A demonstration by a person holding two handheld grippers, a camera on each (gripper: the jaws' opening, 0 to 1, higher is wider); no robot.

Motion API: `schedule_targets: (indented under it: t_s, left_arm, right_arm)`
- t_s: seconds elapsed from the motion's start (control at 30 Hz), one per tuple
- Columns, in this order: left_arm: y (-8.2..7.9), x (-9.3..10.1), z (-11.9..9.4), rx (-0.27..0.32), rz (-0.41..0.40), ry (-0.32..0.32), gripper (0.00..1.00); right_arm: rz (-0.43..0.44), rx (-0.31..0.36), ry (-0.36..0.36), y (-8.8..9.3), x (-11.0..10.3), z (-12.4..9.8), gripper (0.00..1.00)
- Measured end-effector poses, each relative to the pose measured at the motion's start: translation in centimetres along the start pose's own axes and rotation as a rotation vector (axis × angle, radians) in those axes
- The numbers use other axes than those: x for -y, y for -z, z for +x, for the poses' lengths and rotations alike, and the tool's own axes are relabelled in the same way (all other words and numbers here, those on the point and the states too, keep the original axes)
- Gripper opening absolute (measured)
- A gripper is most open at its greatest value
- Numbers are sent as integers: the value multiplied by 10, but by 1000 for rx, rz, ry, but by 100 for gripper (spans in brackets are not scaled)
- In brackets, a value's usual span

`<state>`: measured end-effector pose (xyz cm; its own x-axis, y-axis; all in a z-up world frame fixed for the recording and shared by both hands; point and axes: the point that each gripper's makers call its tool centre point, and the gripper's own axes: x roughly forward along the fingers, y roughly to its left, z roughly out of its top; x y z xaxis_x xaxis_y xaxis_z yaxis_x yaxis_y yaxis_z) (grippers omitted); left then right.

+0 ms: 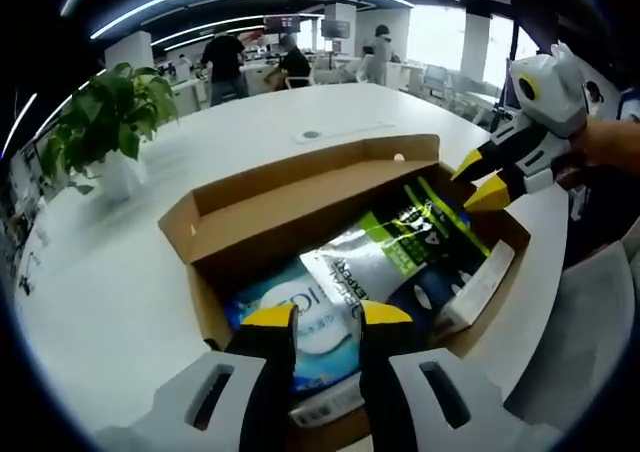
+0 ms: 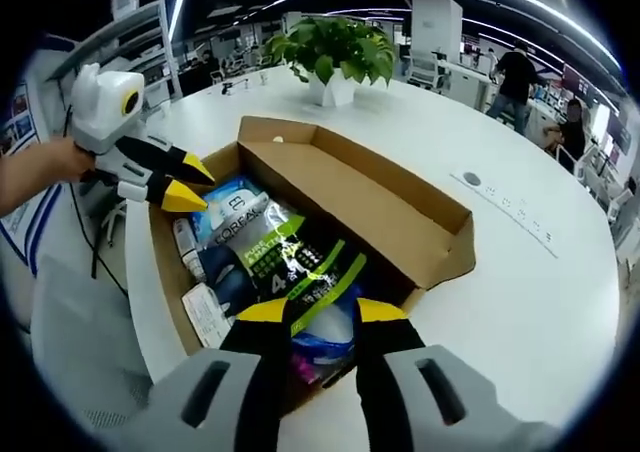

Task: Operate the shoe box by opening the lid, removing the specified soft item, and placing it in the target area until the item is outside and the box remains undamaged.

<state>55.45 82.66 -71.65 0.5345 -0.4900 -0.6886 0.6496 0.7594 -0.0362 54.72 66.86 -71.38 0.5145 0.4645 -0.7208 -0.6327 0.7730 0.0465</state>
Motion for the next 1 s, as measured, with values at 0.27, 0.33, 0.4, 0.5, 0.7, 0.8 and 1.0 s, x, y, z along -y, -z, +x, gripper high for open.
schedule_targets:
  t_s: [0.27,0.33,0.4,0.5,0.7,0.8,1.0]
  left_arm:
    - [10,3,4,-21,-11,25,21]
    - [12,5,3,-28,-11,31,21]
    - [15,5,4,-34,-14,38,21]
    - [18,6,5,-40,-22,43,20]
    - [24,8,7,-53,-42,61,19]
    - [27,9,9,-59,-48,70,19]
    - [28,9,14,-65,-55,80,18]
  right_arm:
    - [2,-70,5,5,-3,12,22]
    - [11,-85,6,7,-4,15,21]
    - [19,-100,9,9,-5,18,21]
    - [28,-114,12,12,-5,23,21]
    - [66,-142,28,17,-5,30,18]
    - [80,-145,28,18,-5,31,18]
    - [107,-145,29,19,-6,32,18]
